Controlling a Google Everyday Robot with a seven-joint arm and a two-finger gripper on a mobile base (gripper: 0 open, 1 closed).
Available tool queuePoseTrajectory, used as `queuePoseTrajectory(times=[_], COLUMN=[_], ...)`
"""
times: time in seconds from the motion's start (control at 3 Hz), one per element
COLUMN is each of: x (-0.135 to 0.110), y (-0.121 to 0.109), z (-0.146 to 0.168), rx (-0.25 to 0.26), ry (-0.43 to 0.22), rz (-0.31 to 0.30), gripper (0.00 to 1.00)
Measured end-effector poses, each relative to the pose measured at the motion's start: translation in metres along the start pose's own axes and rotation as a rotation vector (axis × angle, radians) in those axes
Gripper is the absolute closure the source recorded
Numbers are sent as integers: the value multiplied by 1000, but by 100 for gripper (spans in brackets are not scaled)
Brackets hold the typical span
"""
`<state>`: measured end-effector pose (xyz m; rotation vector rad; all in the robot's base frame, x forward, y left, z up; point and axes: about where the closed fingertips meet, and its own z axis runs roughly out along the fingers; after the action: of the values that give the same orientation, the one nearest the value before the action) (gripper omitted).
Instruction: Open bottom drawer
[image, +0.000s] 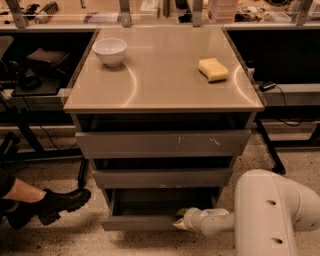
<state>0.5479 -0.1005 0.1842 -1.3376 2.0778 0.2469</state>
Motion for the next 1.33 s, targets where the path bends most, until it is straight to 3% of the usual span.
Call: queuePoseTrajectory(times=[0.33, 1.33], x=[7, 14], y=[15, 29], z=[-9, -10], rx=[-9, -23], ry=[5, 22], rz=[-9, -54], gripper=[100, 100])
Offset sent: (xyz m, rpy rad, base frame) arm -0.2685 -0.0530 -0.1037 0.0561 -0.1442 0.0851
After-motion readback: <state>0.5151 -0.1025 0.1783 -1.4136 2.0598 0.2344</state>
